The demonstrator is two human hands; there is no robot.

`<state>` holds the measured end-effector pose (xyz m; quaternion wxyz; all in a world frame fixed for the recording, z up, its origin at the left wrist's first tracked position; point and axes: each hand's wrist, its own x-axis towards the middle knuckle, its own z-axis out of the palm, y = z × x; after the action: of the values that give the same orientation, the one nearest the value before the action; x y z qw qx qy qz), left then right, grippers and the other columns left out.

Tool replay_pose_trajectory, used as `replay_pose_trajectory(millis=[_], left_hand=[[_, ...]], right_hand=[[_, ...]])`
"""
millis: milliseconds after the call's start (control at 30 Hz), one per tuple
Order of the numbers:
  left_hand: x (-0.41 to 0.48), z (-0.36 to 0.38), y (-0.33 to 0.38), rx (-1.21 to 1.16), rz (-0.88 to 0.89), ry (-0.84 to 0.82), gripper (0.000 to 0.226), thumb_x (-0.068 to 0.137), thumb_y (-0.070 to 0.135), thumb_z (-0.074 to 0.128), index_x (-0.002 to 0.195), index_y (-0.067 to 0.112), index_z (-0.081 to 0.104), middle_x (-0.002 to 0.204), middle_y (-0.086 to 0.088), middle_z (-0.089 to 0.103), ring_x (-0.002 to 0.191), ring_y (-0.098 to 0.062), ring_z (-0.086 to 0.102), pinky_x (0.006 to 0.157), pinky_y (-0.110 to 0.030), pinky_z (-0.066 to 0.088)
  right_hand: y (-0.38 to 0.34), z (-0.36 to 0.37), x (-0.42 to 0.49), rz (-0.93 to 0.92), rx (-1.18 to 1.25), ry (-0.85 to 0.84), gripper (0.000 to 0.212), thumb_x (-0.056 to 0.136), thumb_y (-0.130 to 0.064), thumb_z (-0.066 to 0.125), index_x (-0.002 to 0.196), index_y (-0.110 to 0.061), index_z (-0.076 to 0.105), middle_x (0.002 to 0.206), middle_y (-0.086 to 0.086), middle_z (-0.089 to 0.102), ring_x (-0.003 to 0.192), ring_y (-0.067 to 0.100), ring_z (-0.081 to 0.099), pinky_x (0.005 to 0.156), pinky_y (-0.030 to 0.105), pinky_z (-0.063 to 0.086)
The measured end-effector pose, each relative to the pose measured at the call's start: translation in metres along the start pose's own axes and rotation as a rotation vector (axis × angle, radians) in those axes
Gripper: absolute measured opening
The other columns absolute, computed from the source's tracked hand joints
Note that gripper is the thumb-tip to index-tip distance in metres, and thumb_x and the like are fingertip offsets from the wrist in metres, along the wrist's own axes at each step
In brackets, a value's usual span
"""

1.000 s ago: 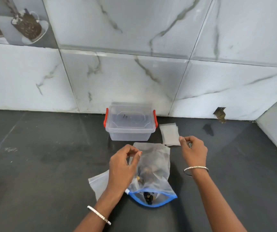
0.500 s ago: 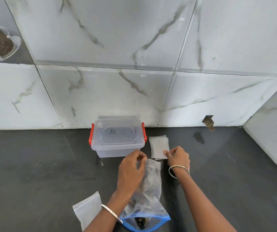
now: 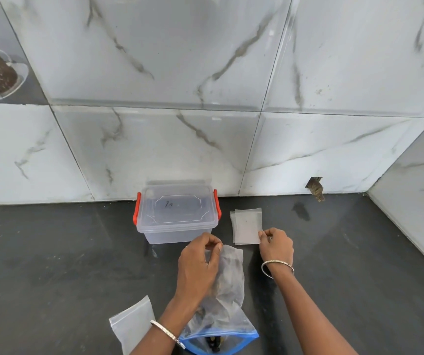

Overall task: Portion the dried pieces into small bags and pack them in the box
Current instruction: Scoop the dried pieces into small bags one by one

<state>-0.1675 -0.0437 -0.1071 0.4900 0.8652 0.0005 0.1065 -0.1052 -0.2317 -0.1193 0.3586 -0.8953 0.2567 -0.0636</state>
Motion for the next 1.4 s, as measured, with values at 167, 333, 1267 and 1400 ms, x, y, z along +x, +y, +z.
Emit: replay_pose_trajectory(millis=[167, 333, 1267, 1400], left_hand=[[0.001, -0.001, 0.005, -0.053, 0.028, 0.041, 0.003, 0.097, 0.027, 0.066, 0.099, 0.026, 0.069, 0.094, 0.015, 0.071, 0.09, -0.001, 0.067, 0.081, -0.005, 0.049], [-0.002, -0.012, 0.018, -0.162, 0.037, 0.068, 0.012, 0.101, 0.028, 0.06, 0.104, 0.039, 0.061, 0.099, 0.022, 0.068, 0.097, 0.007, 0.065, 0.083, -0.001, 0.046], [-0.102, -0.1, 0.053, -0.287, -0.109, -0.224, 0.005, 0.087, 0.016, 0.079, 0.09, 0.02, 0.081, 0.078, -0.002, 0.075, 0.064, -0.009, 0.062, 0.05, -0.025, 0.054], [-0.119, -0.088, 0.063, -0.297, -0.041, -0.067, 0.005, 0.088, 0.01, 0.077, 0.089, 0.015, 0.077, 0.075, -0.006, 0.071, 0.06, -0.015, 0.067, 0.049, -0.028, 0.06]], right_hand=[[-0.003, -0.011, -0.007, -0.055, 0.053, 0.082, 0.017, 0.094, -0.024, 0.06, 0.09, -0.011, 0.071, 0.084, 0.007, 0.072, 0.072, 0.024, 0.061, 0.068, 0.029, 0.046], [-0.011, -0.039, -0.042, -0.166, 0.184, 0.15, 0.014, 0.093, -0.024, 0.064, 0.083, -0.017, 0.069, 0.075, -0.003, 0.067, 0.065, 0.018, 0.06, 0.058, 0.027, 0.041], [-0.002, -0.124, -0.197, -0.477, 0.308, -0.172, 0.024, 0.085, -0.043, 0.068, 0.076, -0.021, 0.064, 0.046, -0.018, 0.051, 0.043, 0.007, 0.036, 0.044, 0.014, 0.029], [-0.019, -0.115, -0.222, -0.516, 0.343, -0.18, 0.045, 0.077, -0.06, 0.063, 0.065, -0.016, 0.061, 0.043, -0.008, 0.04, 0.043, 0.006, 0.032, 0.044, 0.015, 0.028]])
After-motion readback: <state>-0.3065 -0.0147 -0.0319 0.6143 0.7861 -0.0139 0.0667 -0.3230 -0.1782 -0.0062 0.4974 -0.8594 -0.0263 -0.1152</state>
